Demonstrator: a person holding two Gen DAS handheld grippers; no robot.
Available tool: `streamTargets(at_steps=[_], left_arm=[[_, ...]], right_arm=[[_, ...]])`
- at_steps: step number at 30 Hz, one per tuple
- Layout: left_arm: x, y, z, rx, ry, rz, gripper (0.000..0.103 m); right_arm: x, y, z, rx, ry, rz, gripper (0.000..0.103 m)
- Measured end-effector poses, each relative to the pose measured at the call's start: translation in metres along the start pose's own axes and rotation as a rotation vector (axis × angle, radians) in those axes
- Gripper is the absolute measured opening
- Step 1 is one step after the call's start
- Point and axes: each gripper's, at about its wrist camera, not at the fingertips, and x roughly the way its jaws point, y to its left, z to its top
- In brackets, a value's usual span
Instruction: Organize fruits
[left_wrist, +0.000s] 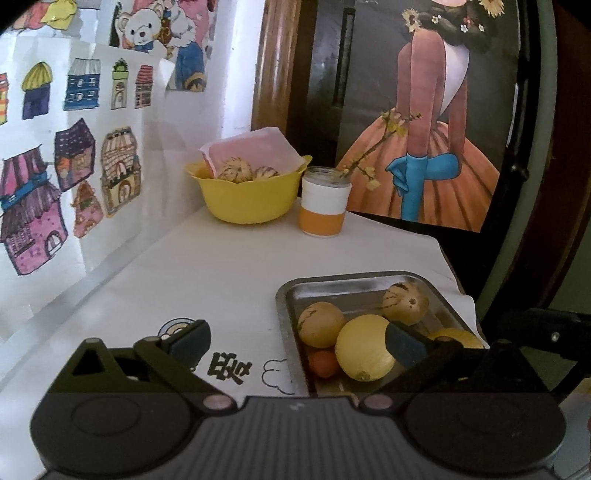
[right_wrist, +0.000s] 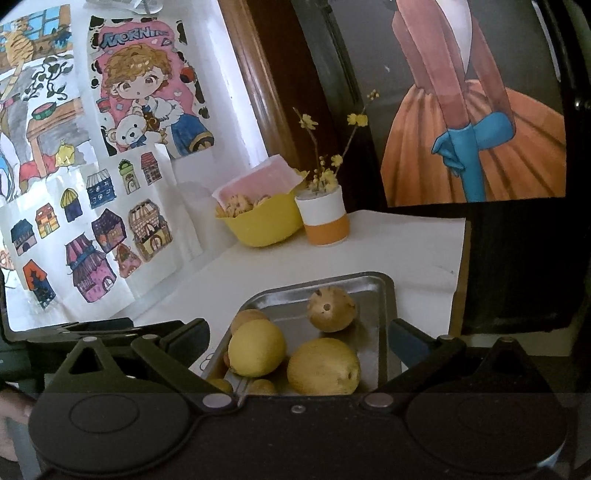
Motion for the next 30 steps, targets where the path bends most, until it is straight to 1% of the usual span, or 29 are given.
streamTargets(at_steps=[7,12,16,22,26,30], left_arm=[[-0.014,0.006,-0.004,-0.009,-0.008,-0.011,0.102],[-0.029,0.013,-0.008,-0.006,-0.030,-0.008,0.102],[-0.043,0.018,-0.013,-0.027,-0.046,0.014,0.102],[-0.060,0.024,-0.021,-0.045,-0.057,0.015,0.102],[-0.071,0.026,-0.027,-0.049,-0.072,0.034,0.102],[-0.082,0.032,-0.034,-0.071,-0.077,0.028,0.103]], right_arm=[[-0.015,0.019,-0.007,-0.042,-0.032,-0.023,0.102],[-0.028,0.032,-0.016,-0.056,-0.063,-0.048,0.102],[-0.036,0.041,-0.024,-0.067,-0.081,-0.058,0.102],[-0.046,0.053,-0.031,-0.086,-0.102,-0.071,0.102],[-0.054,0.064,-0.036,-0.112,-0.101,-0.106,0.102],[-0.066,0.069,-0.042,-0.095,-0.100,-0.117,0.102]])
